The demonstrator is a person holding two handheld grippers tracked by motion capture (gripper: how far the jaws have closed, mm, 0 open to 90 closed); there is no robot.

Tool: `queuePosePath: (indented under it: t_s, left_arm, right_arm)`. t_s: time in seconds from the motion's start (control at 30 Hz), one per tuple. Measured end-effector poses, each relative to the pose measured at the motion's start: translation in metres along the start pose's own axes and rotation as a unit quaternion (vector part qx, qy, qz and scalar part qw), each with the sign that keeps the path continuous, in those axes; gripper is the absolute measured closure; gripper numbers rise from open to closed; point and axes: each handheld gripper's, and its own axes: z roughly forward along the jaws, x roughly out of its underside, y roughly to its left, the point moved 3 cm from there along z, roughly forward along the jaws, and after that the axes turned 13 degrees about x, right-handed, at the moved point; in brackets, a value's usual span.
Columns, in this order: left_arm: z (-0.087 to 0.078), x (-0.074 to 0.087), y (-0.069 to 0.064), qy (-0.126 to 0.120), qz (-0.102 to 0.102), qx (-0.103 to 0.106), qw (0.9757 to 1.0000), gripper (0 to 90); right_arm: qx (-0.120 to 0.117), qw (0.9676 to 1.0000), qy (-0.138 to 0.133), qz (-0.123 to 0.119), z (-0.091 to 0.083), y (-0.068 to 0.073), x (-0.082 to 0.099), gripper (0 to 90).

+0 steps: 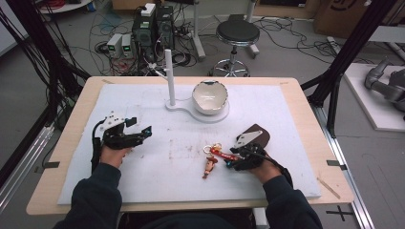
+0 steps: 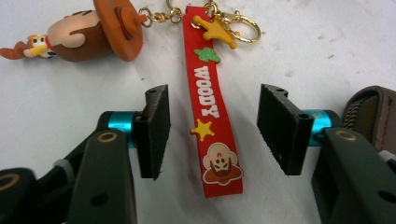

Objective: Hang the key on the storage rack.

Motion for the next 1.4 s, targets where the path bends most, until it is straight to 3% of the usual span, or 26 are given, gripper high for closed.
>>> queuePosePath:
  t_s: [0.07, 0.1, 0.17, 0.27, 0.33, 0.37, 0.5, 0.53, 0.6, 0.7, 1.17, 1.23, 1.4]
  left_arm:
    - [0.0, 0.0, 0.0, 0.0, 0.0, 0.0, 1.0, 23.6]
    - [0.0, 0.0, 0.0, 0.0, -0.001, 0.0, 1.0, 23.7]
    - [0.0, 0.0, 0.0, 0.0, -0.002, -0.001, 1.0, 23.8]
    - [0.0, 0.0, 0.0, 0.001, -0.003, -0.002, 1.0, 24.0]
    - [0.0, 0.001, 0.001, 0.002, -0.004, -0.003, 1.0, 24.0]
    - [0.0, 0.001, 0.001, 0.001, -0.005, -0.003, 1.0, 24.0]
    - [0.001, 0.001, 0.001, 0.002, -0.004, -0.004, 1.0, 24.0]
    - [0.001, 0.001, 0.001, 0.001, -0.004, -0.004, 1.0, 24.3]
    - [0.001, 0.001, 0.001, 0.0, -0.005, -0.005, 1.0, 24.3]
    - [0.0, 0.001, 0.002, -0.003, -0.006, -0.006, 1.0, 24.3]
    - [0.0, 0.001, 0.005, -0.004, -0.008, -0.006, 0.9999, 24.6]
    - [0.0, 0.001, 0.005, -0.005, -0.01, -0.007, 0.9999, 24.6]
    - [0.0, 0.001, 0.006, -0.005, -0.011, -0.006, 0.9999, 24.6]
  right_arm:
    - [-0.004, 1.0, 0.002, 0.003, 0.0, 0.0, 0.0, 56.5]
    - [-0.006, 1.0, 0.003, 0.005, -0.002, 0.0, 0.0, 72.1]
    - [-0.003, 1.0, 0.006, 0.003, -0.003, 0.002, -0.001, 73.9]
    - [0.012, 0.9999, -0.004, 0.0, -0.004, 0.003, -0.004, 74.1]
    - [0.021, 0.9988, -0.043, 0.01, -0.011, 0.002, -0.015, 74.5]
    - [0.032, 0.9961, -0.08, 0.017, -0.018, -0.002, -0.026, 75.3]
    - [0.049, 0.9924, -0.113, 0.005, -0.024, -0.004, -0.041, 75.8]
    - [0.05, 0.9902, -0.131, -0.004, -0.025, -0.005, -0.053, 75.9]
    - [0.046, 0.9898, -0.135, 0.0, -0.026, -0.006, -0.06, 76.0]
    - [0.033, 0.9858, -0.164, 0.003, -0.031, -0.009, -0.083, 76.1]
    - [0.037, 0.9735, -0.226, -0.01, -0.042, -0.024, -0.172, 76.3]
    - [0.042, 0.9725, -0.229, -0.017, -0.04, -0.025, -0.19, 76.3]
    - [0.044, 0.9701, -0.238, -0.018, -0.037, -0.026, -0.214, 76.3]
